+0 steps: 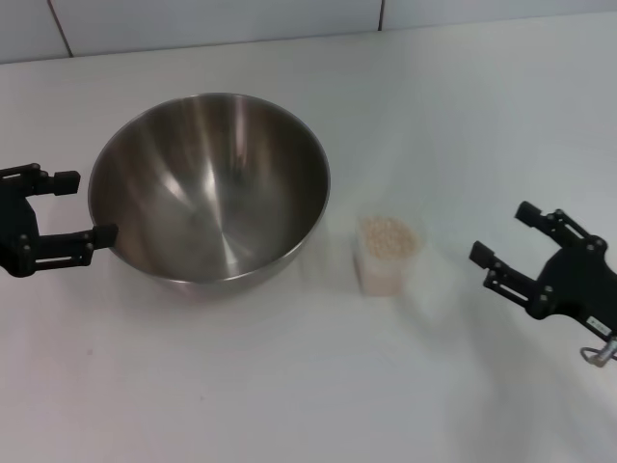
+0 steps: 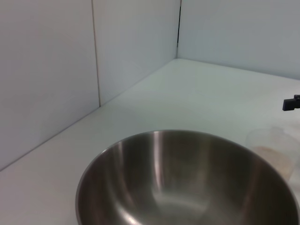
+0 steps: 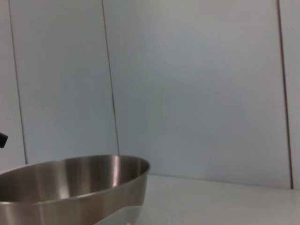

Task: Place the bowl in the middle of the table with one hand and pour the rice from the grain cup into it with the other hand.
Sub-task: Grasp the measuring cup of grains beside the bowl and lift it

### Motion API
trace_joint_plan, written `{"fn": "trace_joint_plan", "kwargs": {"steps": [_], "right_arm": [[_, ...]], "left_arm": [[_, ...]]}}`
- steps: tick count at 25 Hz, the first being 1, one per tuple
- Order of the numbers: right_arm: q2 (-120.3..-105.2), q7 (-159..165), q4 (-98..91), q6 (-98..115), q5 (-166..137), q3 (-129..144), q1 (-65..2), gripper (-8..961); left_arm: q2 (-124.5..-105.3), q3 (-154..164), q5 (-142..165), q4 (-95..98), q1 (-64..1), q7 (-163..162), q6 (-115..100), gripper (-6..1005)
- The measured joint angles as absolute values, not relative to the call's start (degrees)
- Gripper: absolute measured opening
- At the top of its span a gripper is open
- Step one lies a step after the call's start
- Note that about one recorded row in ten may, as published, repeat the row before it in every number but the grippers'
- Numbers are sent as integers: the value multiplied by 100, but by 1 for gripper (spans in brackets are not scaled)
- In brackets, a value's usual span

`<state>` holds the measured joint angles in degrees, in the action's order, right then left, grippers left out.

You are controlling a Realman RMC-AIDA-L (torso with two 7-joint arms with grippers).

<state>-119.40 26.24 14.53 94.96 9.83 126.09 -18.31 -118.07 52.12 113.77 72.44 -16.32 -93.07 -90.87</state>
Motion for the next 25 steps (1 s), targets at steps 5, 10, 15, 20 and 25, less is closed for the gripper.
{"fn": "trace_joint_plan", "kwargs": {"steps": [5,10,15,20,25], "right_arm": [[-11931,2636,1153,9043,848,12604,-1878,745],[-11929,2639,864,8571,823,12600,-1896,743],[-11926,2638,550,8055,823,12596,-1922,741],[-11926,2614,415,7869,823,12594,-1944,739],[-11926,2608,315,7734,826,12570,-1959,736]], "left_arm": [[-11821,5211,11601,7242,-1742,-9452,-9041,795],[-11821,5211,11610,7242,-1749,-9475,-9018,795],[-11816,5210,11610,7242,-1763,-9516,-9012,795],[-11813,5210,11610,7242,-1784,-9518,-9012,795],[-11812,5210,11610,7242,-1784,-9518,-9014,795]]}}
